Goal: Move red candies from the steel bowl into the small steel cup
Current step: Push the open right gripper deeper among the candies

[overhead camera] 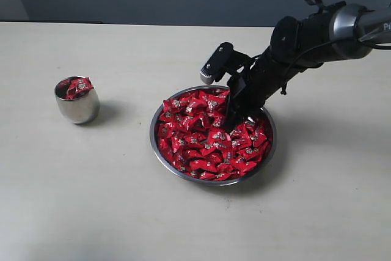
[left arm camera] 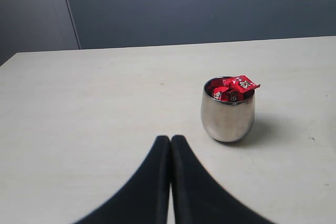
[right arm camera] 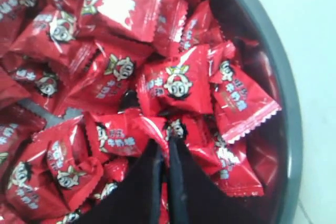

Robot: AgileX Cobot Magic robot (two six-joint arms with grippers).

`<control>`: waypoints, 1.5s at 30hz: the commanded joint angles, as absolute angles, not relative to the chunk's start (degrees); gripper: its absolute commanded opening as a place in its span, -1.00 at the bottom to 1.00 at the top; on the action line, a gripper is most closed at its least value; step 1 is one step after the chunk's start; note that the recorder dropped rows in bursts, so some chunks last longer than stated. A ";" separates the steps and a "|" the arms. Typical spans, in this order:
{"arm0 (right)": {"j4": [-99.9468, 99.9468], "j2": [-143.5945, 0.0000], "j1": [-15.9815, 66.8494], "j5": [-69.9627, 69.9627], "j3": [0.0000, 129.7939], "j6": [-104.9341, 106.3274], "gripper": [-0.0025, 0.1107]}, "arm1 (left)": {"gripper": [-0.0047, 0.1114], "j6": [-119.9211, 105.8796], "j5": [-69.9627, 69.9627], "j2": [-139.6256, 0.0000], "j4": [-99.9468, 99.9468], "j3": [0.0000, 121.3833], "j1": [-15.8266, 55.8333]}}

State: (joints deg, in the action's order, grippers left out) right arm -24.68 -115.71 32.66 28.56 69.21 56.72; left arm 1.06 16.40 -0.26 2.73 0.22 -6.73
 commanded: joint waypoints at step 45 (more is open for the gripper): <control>-26.80 -113.56 32.66 31.11 69.48 57.35 -0.37 | -0.91 1.12 16.31 0.00 2.60 0.00 -6.77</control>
State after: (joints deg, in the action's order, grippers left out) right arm -26.17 -113.62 32.66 30.96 69.21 56.97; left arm 1.06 16.40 -0.26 2.73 0.22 -6.73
